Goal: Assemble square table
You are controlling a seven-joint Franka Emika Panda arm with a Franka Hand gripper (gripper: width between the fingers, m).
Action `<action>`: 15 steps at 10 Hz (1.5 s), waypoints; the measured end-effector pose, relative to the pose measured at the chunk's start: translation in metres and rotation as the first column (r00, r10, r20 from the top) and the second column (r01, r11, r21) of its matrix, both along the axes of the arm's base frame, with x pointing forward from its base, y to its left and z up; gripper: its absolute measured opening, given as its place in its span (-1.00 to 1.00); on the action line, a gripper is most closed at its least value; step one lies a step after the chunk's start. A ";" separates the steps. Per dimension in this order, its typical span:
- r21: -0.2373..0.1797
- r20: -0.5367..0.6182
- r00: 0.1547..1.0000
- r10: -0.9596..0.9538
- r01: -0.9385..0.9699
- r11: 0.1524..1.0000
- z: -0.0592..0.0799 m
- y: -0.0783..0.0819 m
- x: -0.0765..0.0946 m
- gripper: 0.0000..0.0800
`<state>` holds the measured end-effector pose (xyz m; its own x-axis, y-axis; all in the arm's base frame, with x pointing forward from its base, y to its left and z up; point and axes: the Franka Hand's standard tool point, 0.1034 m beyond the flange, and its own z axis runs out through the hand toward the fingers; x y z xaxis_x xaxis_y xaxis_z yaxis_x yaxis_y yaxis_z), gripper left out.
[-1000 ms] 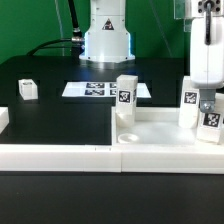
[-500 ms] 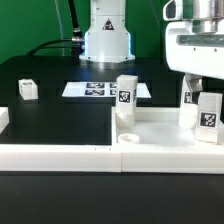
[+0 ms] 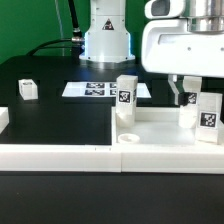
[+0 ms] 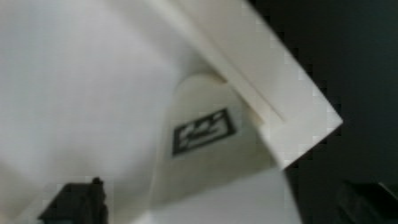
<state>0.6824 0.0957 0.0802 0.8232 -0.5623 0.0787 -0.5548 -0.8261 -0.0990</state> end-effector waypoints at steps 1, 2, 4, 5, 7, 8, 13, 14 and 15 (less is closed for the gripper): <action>0.000 0.001 1.000 -0.006 0.006 1.000 -0.001 0.000 0.000 0.62; 0.002 0.000 1.000 -0.021 0.021 1.000 -0.001 0.000 0.000 0.55; 0.006 -0.001 0.999 -0.050 0.050 0.999 -0.001 0.000 0.000 0.11; 0.017 -0.006 0.991 -0.136 0.136 0.991 -0.002 0.000 -0.001 -0.28; 0.027 -0.014 0.970 -0.243 0.243 0.970 -0.002 -0.001 -0.001 -0.28; 0.036 -0.024 0.938 -0.345 0.345 0.938 -0.003 -0.003 -0.002 -0.28; 0.090 -0.154 0.358 -0.921 0.933 0.348 -0.003 0.003 -0.006 -0.27; 0.092 -0.177 0.231 -0.957 0.972 0.218 -0.003 0.002 -0.006 -0.27; 0.090 -0.186 0.171 -0.968 0.984 0.156 -0.003 0.002 -0.007 -0.27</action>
Offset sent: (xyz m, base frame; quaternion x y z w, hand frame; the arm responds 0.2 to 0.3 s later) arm 0.0000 0.0000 0.0000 0.0000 0.0000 0.0000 1.0000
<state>0.6754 0.0977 0.0768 -0.4172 -0.8999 -0.1268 -0.9014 0.4276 -0.0685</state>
